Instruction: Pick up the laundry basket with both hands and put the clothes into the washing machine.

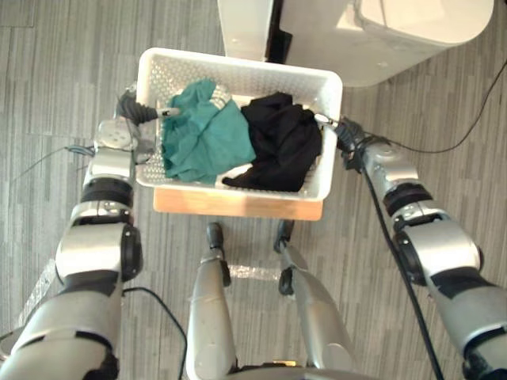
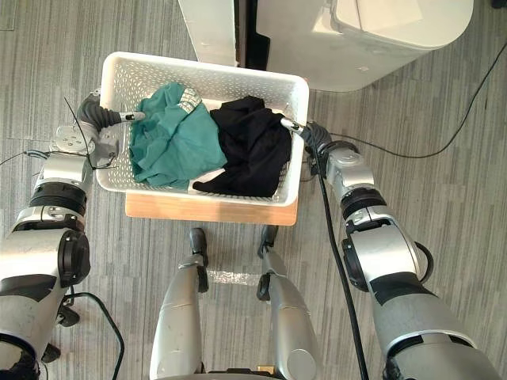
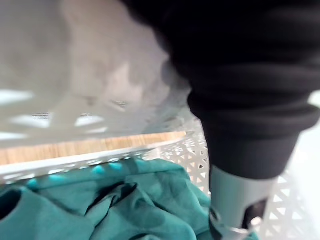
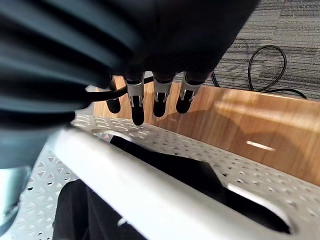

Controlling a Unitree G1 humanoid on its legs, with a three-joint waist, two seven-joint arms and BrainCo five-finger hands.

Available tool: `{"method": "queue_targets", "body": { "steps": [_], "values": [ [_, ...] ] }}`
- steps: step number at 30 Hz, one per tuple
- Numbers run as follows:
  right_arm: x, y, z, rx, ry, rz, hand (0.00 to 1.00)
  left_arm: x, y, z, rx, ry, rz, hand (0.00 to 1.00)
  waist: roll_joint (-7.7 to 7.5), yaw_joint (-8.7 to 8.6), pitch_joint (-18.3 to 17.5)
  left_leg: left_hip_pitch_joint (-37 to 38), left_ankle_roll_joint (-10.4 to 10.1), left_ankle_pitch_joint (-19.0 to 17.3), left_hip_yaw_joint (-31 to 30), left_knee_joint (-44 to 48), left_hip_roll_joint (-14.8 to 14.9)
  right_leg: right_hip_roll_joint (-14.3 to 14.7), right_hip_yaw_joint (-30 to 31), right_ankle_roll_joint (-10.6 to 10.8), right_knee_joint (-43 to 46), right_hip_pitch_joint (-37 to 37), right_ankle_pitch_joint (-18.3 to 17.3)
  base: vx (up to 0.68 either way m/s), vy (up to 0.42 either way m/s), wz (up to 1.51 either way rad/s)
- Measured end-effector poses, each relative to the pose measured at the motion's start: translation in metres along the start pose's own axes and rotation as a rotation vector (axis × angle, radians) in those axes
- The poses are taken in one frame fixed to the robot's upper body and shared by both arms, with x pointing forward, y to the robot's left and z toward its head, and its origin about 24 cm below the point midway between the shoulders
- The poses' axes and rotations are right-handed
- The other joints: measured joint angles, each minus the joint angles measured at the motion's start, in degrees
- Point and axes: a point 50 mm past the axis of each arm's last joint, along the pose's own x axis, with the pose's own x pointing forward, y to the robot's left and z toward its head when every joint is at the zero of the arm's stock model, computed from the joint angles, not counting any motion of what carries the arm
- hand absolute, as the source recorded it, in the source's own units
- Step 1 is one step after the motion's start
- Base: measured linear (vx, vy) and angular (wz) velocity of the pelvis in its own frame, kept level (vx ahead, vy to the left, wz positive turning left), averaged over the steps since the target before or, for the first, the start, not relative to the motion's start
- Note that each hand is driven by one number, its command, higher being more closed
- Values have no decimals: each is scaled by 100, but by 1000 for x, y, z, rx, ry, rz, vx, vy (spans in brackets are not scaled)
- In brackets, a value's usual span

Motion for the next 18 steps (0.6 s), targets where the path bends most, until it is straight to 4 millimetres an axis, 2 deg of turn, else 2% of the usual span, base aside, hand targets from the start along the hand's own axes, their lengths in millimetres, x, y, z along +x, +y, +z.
{"method": "queue_targets", "body": {
  "steps": [1,2,8,10,14,18],
  "values": [
    [0,0,1,-4,-2,0,100,0,0,0,0,-1,3,0,0,-2,0,-6,0,4,4,0,-2,-3,2,0,0,-9,0,0,0,0],
    [0,0,1,-8,0,-3,100,0,-1,1,1,-1,3,100,0,-2,0,-6,-1,7,7,2,-4,-6,3,0,0,-9,0,0,0,0],
    [0,-4,7,-117,-3,-75,100,1,-7,2,23,-4,0,100,0,10,0,-12,2,33,12,-2,-15,-25,-4,-1,3,-9,-1,0,0,0],
    [0,-7,11,-219,-5,-113,100,1,-10,4,34,-7,11,100,0,20,0,-18,2,43,12,-8,-24,-36,-11,-1,2,-13,0,0,0,0],
    [-3,-9,15,-296,-34,-164,100,1,-13,9,68,-14,49,100,1,37,0,-30,17,58,21,-41,-41,-51,-13,-2,2,-37,1,16,1,1],
    [-10,-17,18,-344,-80,-221,100,-1,-20,25,74,-71,92,100,2,127,1,-66,25,119,23,-135,-70,-69,-25,-54,-4,-110,39,32,-2,2]
  ]
}}
